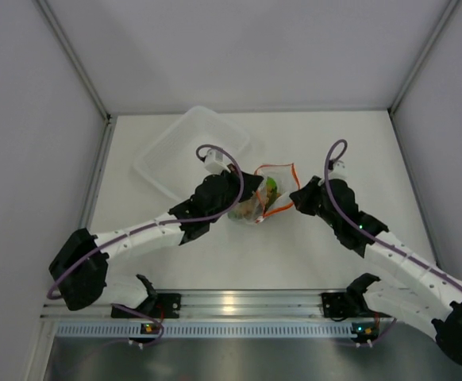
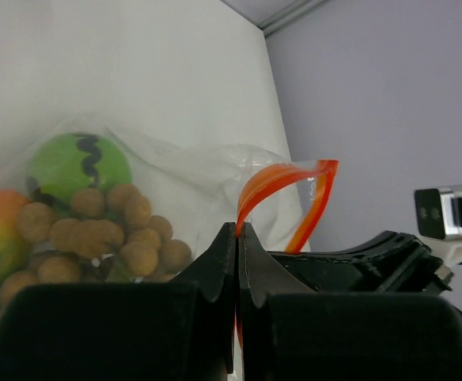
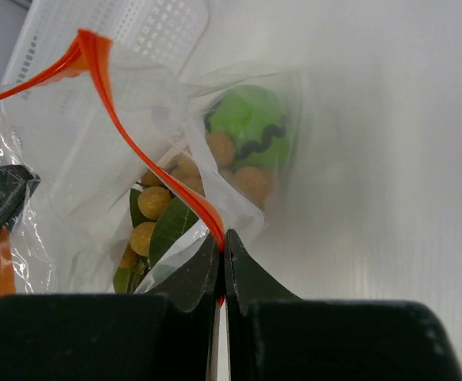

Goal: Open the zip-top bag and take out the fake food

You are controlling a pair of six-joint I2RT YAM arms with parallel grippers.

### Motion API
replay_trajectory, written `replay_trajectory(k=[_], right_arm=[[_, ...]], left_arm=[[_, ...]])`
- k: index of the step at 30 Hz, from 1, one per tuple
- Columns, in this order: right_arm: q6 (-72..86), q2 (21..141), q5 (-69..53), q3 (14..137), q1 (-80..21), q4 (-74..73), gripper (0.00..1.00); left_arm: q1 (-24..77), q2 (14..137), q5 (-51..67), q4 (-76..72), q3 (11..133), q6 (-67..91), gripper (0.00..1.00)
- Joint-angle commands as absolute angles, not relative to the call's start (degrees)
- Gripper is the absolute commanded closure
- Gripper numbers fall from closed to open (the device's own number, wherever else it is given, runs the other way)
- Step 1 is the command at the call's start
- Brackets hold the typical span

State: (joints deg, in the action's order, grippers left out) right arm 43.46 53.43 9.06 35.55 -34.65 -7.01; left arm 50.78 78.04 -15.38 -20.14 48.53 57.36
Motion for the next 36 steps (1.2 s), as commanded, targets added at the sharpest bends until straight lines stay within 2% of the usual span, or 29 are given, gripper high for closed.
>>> replay_trajectory(k=[1, 8, 15, 18, 21, 28, 36], right_arm=[[36.84, 48.79, 17.21, 36.04, -34.72, -12.55, 1.0], [23.59, 47.46, 20.56, 38.31, -28.5, -23.98, 1.0], [14.77, 50.97, 30.21, 53.5, -24.61, -38.04, 1.0], [13.36, 52.91, 31.91, 60.61, -24.7, -42.09, 1.0], [12.66, 54.84, 36.28, 66.6, -27.41, -44.98, 1.0], [8.96, 69.93, 45.35, 76.9, -43.3, -56.06, 1.0], [12.22, 82.52, 49.74, 82.08, -54.66, -58.26, 1.0]], left_arm=[[50.98, 73.57, -22.75, -23.47, 45.1, 57.66, 1.0], [51.06, 68.12, -29.0, -23.38, 41.23, 55.73, 1.0], [50.89, 65.3, -35.59, -14.78, 42.45, 51.95, 1.0], [50.1, 64.69, -33.15, -13.27, 42.71, 50.55, 1.0], [49.83, 65.73, -29.63, -13.36, 43.15, 49.66, 1.0], [49.83, 69.78, -20.84, -13.18, 41.93, 51.76, 1.0], [49.83, 63.29, -20.74, -9.24, 35.68, 52.3, 1.0]])
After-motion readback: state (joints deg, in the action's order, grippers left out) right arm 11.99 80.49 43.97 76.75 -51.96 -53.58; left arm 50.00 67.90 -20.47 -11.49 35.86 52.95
